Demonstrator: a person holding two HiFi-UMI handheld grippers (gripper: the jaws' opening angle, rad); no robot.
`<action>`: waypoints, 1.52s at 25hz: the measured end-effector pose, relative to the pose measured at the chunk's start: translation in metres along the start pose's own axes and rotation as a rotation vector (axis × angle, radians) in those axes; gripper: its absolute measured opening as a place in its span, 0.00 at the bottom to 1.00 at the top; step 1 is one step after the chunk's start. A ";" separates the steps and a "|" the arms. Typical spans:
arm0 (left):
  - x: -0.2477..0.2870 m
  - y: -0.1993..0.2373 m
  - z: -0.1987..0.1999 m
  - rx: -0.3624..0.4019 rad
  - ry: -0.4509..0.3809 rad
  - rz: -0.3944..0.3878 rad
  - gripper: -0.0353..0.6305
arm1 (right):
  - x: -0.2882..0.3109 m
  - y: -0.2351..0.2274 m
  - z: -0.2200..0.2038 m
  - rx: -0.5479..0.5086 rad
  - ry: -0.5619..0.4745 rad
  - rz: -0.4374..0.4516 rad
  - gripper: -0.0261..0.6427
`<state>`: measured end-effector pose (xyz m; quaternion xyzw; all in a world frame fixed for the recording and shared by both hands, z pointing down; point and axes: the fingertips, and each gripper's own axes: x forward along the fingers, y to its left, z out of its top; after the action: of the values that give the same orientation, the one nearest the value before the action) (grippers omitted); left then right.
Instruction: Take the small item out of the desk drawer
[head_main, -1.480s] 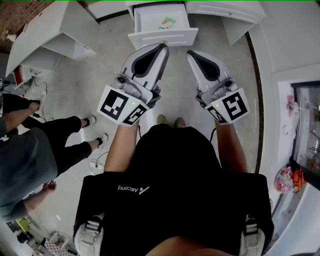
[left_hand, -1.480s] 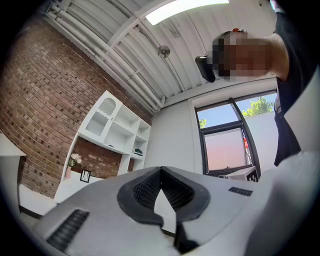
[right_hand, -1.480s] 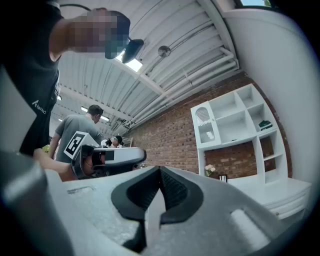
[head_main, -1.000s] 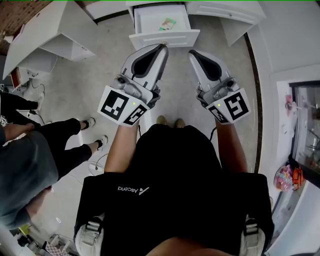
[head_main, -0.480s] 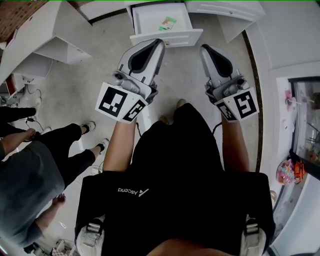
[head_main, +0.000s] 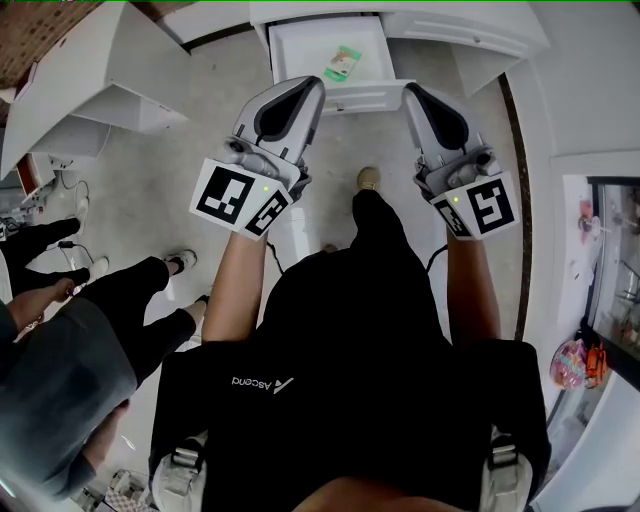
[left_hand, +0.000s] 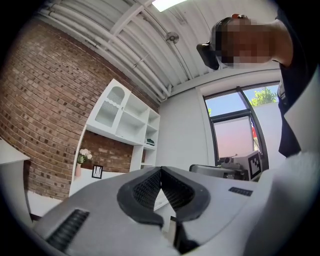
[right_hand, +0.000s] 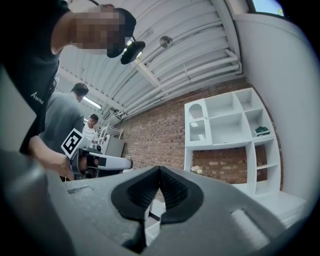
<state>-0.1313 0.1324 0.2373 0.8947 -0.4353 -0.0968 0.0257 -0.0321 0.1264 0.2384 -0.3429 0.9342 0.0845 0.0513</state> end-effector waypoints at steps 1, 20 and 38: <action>0.012 0.007 -0.006 0.004 0.015 0.005 0.05 | 0.007 -0.011 -0.004 -0.005 0.000 0.003 0.04; 0.211 0.162 -0.167 0.058 0.507 0.223 0.06 | 0.117 -0.220 -0.084 0.039 0.054 0.124 0.04; 0.257 0.233 -0.335 0.033 1.015 0.164 0.30 | 0.143 -0.288 -0.139 0.098 0.135 0.053 0.04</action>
<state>-0.0916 -0.2266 0.5569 0.7922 -0.4381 0.3590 0.2273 0.0416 -0.2068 0.3175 -0.3201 0.9472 0.0168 0.0026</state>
